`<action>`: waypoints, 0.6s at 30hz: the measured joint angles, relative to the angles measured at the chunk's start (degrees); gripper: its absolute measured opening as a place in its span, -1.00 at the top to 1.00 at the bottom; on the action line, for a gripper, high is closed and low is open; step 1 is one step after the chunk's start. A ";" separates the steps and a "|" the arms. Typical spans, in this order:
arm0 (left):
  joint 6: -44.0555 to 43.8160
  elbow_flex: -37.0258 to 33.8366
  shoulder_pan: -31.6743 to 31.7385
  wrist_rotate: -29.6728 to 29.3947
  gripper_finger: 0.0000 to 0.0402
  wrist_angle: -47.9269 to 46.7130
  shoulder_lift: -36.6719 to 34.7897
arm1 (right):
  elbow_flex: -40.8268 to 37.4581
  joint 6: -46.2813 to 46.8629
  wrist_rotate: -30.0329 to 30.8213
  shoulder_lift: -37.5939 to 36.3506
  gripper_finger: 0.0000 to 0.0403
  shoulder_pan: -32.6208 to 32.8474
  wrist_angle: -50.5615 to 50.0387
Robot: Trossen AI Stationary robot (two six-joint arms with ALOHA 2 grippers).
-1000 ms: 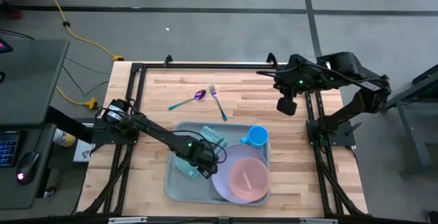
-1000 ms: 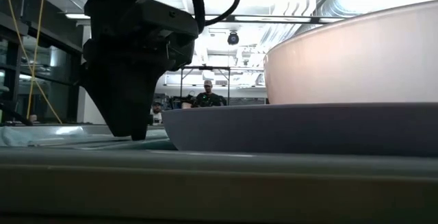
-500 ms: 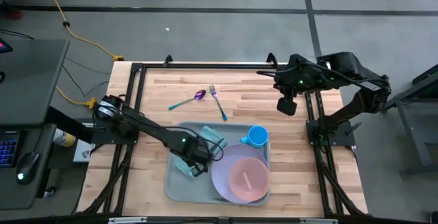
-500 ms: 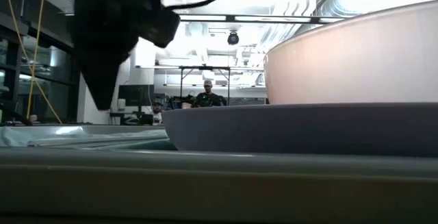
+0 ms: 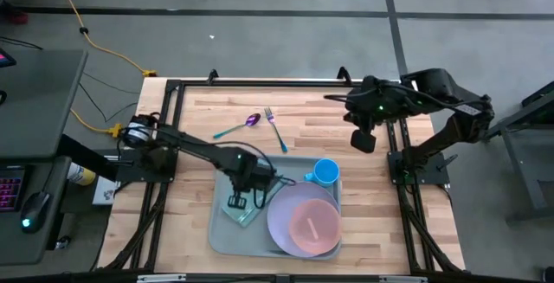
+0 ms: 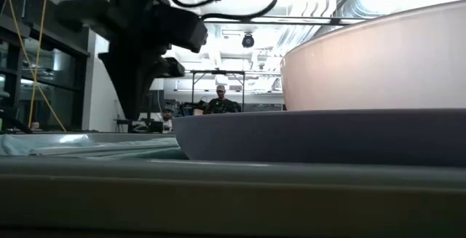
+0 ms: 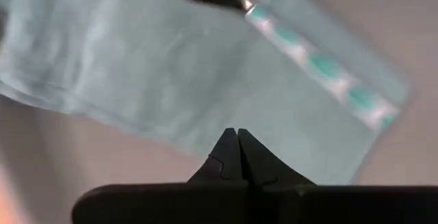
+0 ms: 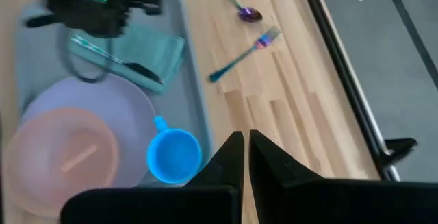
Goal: Set up tray
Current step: Adjust the green knife
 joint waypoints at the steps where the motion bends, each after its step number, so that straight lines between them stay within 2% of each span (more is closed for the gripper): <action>1: 3.52 0.00 0.75 -0.02 0.94 -0.80 0.00 | 0.00 0.55 -0.04 0.00 1.00 0.61 0.51; 6: 19.34 0.00 4.31 2.19 0.96 -2.14 0.00 | 0.02 3.76 -0.01 1.39 1.00 3.89 3.19; 12: 33.70 0.00 7.37 3.22 0.96 -2.14 0.00 | -0.03 7.88 0.78 8.46 1.00 7.24 7.39; 18: 45.36 0.00 9.34 2.10 0.96 -2.97 0.00 | -0.04 21.26 4.99 14.42 1.00 8.16 2.98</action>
